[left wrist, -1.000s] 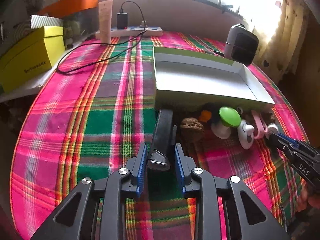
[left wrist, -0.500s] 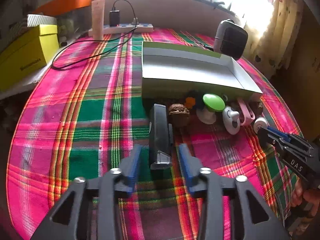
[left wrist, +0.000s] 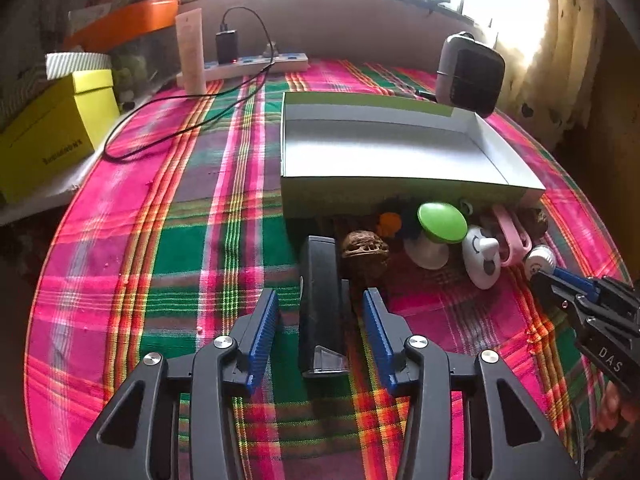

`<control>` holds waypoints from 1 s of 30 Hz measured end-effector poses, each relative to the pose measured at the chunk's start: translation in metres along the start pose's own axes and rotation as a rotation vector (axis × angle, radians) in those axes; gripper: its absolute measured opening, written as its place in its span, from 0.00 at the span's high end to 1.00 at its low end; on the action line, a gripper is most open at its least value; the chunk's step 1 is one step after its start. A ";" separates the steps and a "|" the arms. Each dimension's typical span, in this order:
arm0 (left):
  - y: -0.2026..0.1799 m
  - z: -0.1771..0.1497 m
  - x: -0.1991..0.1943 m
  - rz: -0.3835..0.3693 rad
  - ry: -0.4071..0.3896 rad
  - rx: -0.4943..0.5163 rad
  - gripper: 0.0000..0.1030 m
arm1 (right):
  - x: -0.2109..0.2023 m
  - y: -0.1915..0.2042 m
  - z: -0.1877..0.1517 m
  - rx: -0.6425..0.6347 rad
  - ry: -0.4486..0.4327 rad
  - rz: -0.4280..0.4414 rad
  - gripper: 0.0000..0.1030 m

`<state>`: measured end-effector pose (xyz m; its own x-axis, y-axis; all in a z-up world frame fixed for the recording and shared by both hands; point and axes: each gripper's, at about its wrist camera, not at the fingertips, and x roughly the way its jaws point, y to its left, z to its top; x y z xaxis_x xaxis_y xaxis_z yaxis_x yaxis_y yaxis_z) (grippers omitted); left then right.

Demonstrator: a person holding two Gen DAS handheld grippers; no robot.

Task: Organize objects
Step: 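Lift the flashlight and cap and carry both toward the box lid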

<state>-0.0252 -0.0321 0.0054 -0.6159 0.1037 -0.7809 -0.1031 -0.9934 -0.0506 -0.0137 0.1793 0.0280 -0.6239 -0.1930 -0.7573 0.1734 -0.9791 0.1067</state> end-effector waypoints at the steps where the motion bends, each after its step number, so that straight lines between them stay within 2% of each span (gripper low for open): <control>1: 0.000 0.000 0.000 0.006 0.000 -0.001 0.62 | 0.000 0.000 0.001 -0.001 0.000 0.001 0.79; 5: 0.003 0.002 0.000 0.019 0.001 -0.011 0.76 | 0.000 0.000 0.001 -0.002 -0.001 0.005 0.79; 7: 0.004 0.002 0.001 0.023 0.002 -0.013 0.79 | 0.001 0.000 0.002 -0.003 -0.001 0.006 0.79; 30: 0.000 0.003 -0.015 -0.005 -0.020 -0.028 0.79 | -0.006 0.003 0.003 -0.013 -0.021 0.015 0.81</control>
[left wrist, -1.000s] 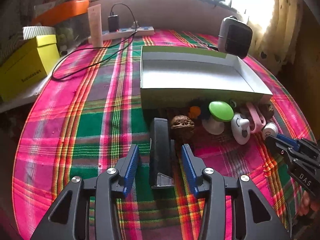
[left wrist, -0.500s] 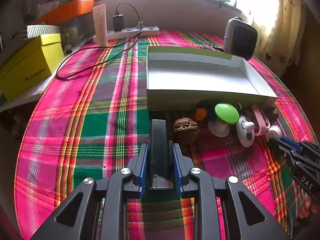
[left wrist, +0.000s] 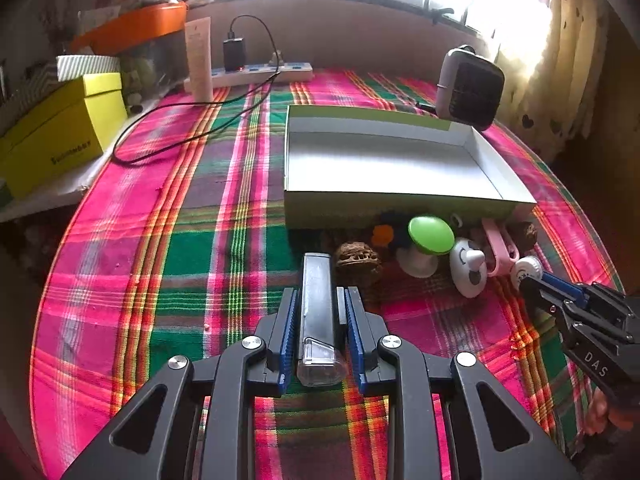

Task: Organize objects
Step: 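Lift the flashlight and cap and carry both toward the box lid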

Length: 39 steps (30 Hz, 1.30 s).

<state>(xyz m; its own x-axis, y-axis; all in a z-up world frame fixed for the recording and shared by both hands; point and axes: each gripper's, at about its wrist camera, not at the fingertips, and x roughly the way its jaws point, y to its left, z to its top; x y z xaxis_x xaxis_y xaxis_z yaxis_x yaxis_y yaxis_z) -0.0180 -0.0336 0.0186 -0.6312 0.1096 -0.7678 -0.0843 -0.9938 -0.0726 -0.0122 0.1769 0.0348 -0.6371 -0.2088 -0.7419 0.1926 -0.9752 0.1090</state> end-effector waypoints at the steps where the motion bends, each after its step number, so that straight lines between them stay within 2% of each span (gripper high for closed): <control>1: 0.000 0.000 -0.001 -0.001 0.000 -0.002 0.79 | -0.001 0.000 0.000 -0.001 -0.002 0.002 0.81; 12: 0.003 -0.001 -0.009 0.001 -0.017 -0.022 0.79 | -0.007 0.004 0.003 -0.011 -0.022 0.011 0.81; 19: 0.004 0.003 -0.020 0.006 -0.063 -0.026 0.79 | -0.012 0.006 0.007 -0.023 -0.041 0.022 0.81; 30: -0.003 0.027 -0.021 -0.045 -0.089 -0.006 0.79 | -0.012 0.014 0.026 -0.056 -0.066 0.028 0.81; 39: -0.007 0.050 -0.010 -0.056 -0.106 0.000 0.79 | -0.004 0.017 0.052 -0.082 -0.084 0.034 0.81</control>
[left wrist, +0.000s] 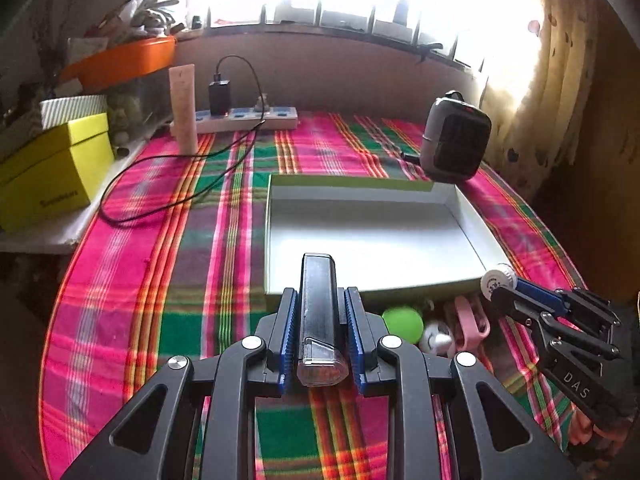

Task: Organize objects
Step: 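Lift the flashlight and cap and carry both toward the box lid, then lower the flashlight and cap into the box lid and open both grippers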

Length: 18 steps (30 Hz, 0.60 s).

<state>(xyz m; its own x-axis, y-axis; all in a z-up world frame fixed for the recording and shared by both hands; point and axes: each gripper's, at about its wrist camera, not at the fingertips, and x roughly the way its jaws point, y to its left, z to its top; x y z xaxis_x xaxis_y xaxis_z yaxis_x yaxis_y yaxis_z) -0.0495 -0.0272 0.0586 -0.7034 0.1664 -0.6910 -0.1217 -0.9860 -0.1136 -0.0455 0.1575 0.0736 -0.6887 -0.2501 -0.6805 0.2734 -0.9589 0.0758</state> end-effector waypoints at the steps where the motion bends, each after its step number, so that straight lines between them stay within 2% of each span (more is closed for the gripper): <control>1: 0.000 0.003 0.003 -0.002 0.000 -0.001 0.79 | 0.002 0.000 0.003 -0.005 0.000 0.001 0.81; 18: 0.002 0.040 0.059 -0.016 0.043 -0.011 0.79 | 0.064 0.000 0.047 -0.038 0.047 0.004 0.81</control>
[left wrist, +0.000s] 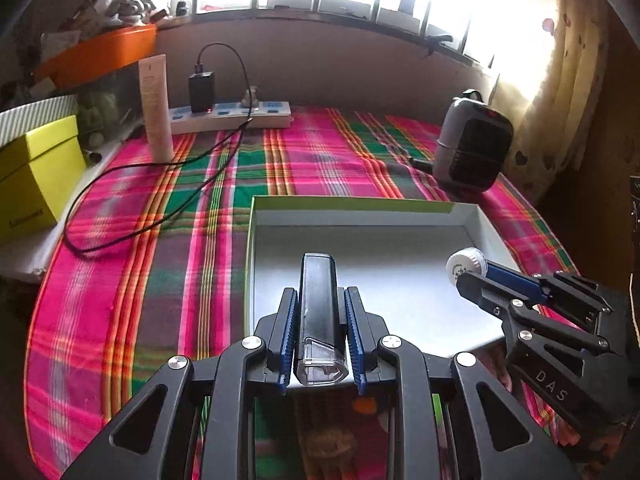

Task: Organize objects
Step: 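Lower the flashlight and cap into the box lid and open both grippers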

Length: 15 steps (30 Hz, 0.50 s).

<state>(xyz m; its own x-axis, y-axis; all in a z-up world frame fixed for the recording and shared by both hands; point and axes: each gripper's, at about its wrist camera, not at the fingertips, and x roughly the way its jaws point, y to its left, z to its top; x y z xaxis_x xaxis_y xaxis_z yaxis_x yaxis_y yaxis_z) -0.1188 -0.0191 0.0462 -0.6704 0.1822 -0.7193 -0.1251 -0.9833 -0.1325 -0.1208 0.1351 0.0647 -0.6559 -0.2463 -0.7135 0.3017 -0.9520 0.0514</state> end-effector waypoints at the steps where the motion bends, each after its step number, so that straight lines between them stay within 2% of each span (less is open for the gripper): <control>1: 0.000 0.002 0.003 0.000 0.004 -0.003 0.79 | 0.004 0.000 0.003 -0.002 0.004 -0.002 0.81; 15: 0.001 0.028 0.044 0.005 0.045 0.001 0.79 | 0.050 -0.011 0.030 0.009 0.088 0.013 0.81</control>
<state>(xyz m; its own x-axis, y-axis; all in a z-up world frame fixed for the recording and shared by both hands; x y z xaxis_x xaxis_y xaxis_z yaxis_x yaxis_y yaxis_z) -0.1689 -0.0122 0.0329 -0.6378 0.1765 -0.7497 -0.1226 -0.9842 -0.1275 -0.1782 0.1277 0.0494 -0.5881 -0.2424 -0.7716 0.3037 -0.9504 0.0672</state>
